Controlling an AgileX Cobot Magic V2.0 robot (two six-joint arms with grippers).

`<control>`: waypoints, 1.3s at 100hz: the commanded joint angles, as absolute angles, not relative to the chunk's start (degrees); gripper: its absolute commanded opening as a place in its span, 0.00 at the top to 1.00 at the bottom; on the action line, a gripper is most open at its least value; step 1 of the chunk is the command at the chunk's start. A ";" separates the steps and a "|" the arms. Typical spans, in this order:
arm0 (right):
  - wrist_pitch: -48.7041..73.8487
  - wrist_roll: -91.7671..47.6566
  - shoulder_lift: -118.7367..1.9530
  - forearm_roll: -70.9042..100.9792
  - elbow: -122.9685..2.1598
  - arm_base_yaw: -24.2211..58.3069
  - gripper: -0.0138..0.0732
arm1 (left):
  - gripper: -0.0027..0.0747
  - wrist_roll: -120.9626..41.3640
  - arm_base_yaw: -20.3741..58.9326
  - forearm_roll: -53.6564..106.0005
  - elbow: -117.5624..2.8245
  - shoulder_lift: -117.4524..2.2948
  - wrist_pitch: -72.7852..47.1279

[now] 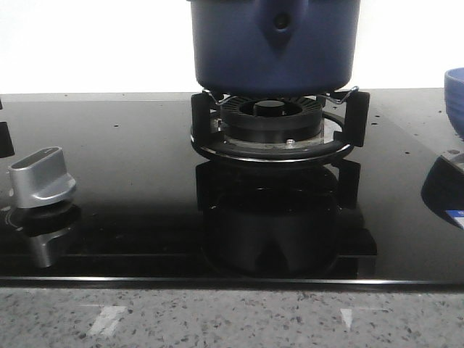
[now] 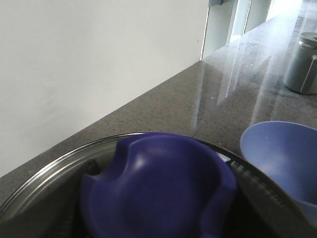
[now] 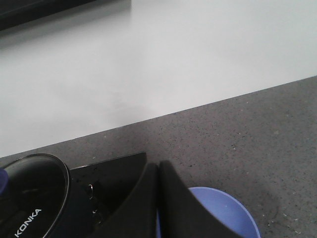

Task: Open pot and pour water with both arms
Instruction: 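Lower the glass lid back onto the saucepan and open the left gripper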

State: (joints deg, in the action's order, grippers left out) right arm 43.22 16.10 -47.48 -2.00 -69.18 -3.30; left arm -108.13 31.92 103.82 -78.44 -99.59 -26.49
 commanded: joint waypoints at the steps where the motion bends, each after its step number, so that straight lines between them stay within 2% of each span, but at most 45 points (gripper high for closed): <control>1: 38.38 15.53 -47.16 -2.71 -70.47 -3.20 0.92 | 0.62 -109.23 32.23 107.23 -79.96 -97.27 -27.18; 17: 38.11 15.53 -47.16 -2.71 -70.47 -3.20 0.92 | 0.61 -109.24 32.23 107.23 -79.96 -97.27 -27.40; 24: 38.11 15.53 -47.16 -2.71 -70.47 -3.20 0.92 | 0.53 -109.31 32.23 107.23 -79.96 -97.27 -27.69; 34: 38.11 15.53 -47.16 -2.71 -70.47 -3.20 0.92 | 0.37 -109.31 32.23 107.23 -80.00 -97.27 -27.69; 41: 38.11 15.53 -47.16 -2.71 -70.47 -3.20 0.92 | 0.31 -109.31 32.23 107.23 -80.00 -96.90 -27.58; 87: 38.35 14.59 -47.16 -2.71 -70.47 -3.20 0.92 | 0.32 -109.31 30.54 107.23 -80.00 -87.94 -27.01; 101: 40.00 13.10 -46.40 -2.71 -68.69 -3.20 0.92 | 0.42 -105.84 29.03 107.23 -79.10 -83.98 -23.24; 130: 36.75 6.53 -35.92 -2.71 -56.10 -0.45 0.92 | 0.78 -102.97 28.04 107.23 -64.15 -64.64 -1.17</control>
